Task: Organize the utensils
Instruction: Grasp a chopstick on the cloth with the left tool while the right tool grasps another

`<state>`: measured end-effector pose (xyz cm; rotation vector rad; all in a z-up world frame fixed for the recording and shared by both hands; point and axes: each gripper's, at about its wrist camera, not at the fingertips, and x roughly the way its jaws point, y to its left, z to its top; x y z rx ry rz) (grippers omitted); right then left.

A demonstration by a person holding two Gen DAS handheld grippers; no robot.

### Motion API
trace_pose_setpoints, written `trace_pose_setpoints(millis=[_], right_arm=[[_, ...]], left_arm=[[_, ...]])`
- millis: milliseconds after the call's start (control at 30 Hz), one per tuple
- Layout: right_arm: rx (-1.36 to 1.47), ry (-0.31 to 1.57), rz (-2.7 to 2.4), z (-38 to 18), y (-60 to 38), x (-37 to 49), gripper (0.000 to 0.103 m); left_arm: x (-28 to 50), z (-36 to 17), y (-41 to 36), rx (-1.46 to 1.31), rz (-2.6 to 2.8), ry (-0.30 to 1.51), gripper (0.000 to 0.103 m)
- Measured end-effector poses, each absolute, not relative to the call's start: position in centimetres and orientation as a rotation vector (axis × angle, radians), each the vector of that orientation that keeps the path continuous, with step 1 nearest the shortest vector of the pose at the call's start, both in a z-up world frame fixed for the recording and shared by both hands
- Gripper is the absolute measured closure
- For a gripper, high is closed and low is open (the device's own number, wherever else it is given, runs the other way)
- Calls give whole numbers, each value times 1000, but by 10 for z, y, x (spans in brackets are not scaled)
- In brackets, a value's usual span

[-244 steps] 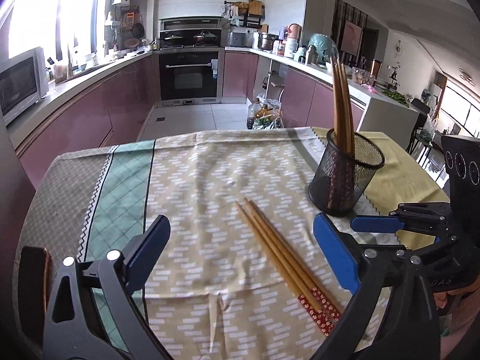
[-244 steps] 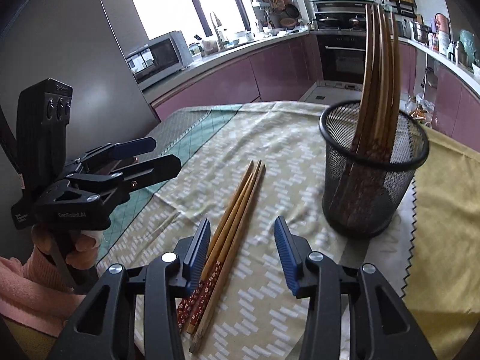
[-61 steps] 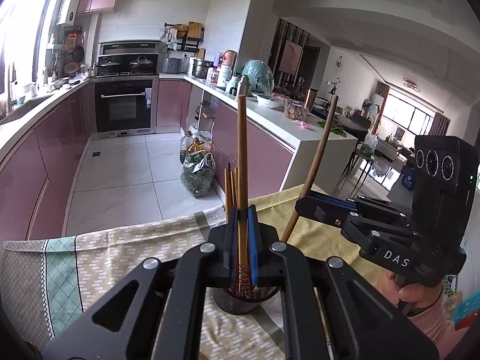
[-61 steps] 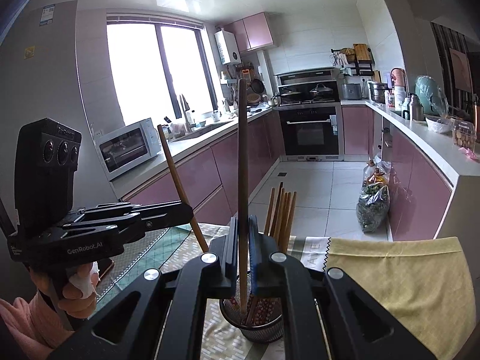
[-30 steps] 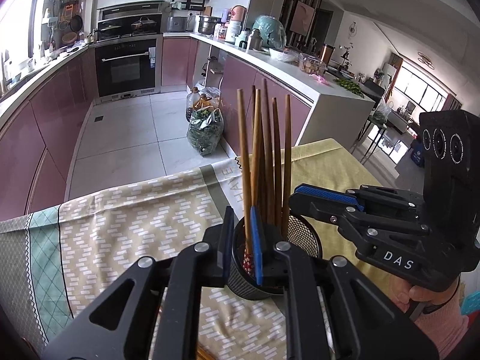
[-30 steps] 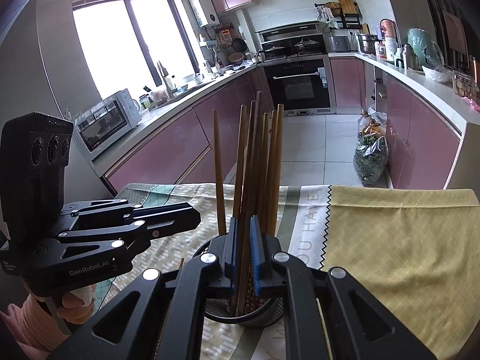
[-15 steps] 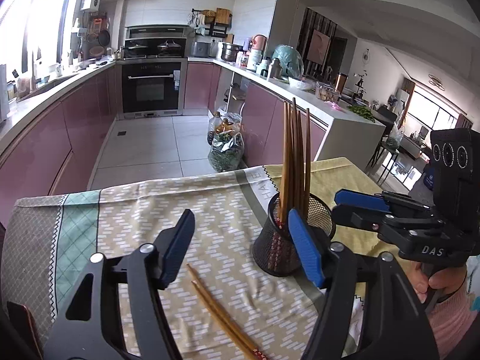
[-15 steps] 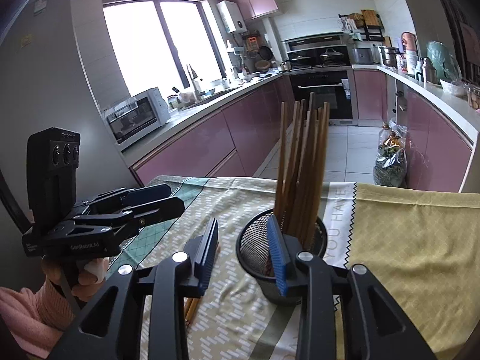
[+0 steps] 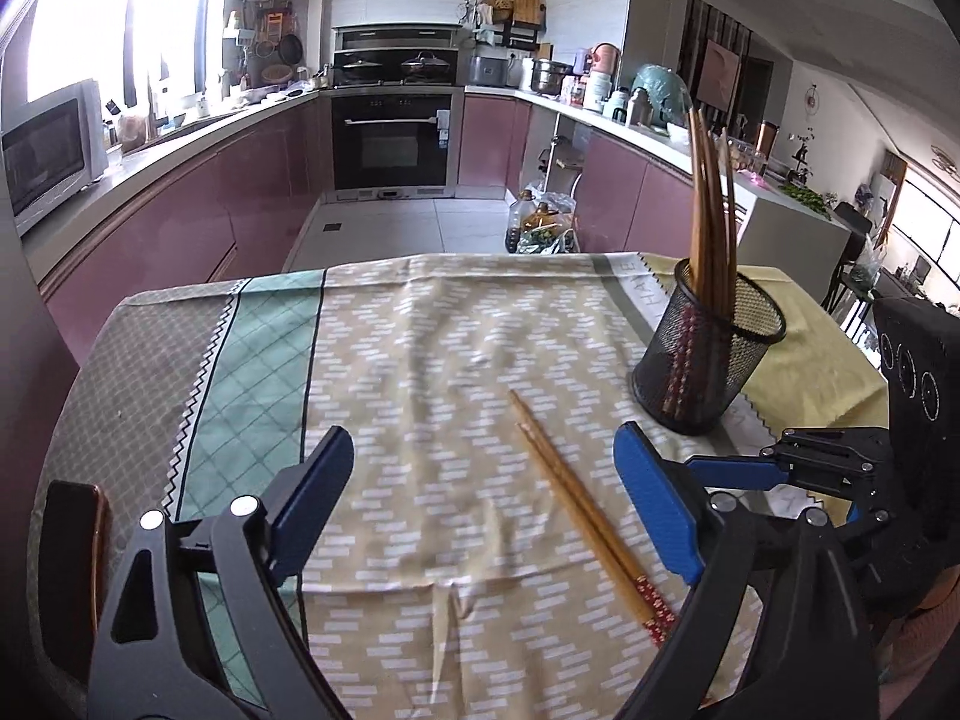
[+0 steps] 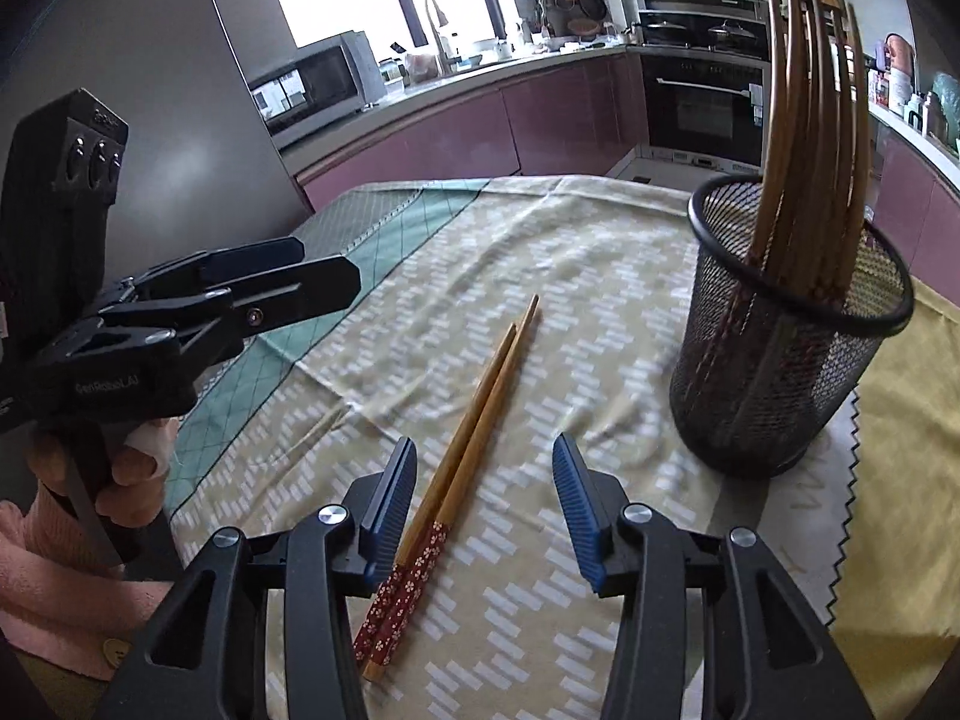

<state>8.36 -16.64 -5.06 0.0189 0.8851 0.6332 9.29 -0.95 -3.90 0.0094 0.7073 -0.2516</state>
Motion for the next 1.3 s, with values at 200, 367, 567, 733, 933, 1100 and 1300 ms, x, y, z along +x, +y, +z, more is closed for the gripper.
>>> trace_pose_setpoints(millis=[200,367,567,733,933,1100,1300], right_arm=[[1,933,608,-69,-156,88,58],[-15,938,581,-73,-152,90,61],[-28,939,563,-75,-146,92,67],[-17,946,556,-75,-150,92,70],[2,960,562,-75,-161,93,74],[-19,962,563,-74,-156,98,76],[-37,965,558,-75,-149,111,82]], left_arm=[[89,-58,-3,6,-234,756,16],[89,-66,1,-1,-232,786,18],[89,-69,-1,3,-241,801,20],[92,-73,-10,29,-255,817,22],[97,-77,-22,56,-279,841,26],[100,-81,-25,64,-288,856,29],[102,-84,-26,72,-300,878,34]])
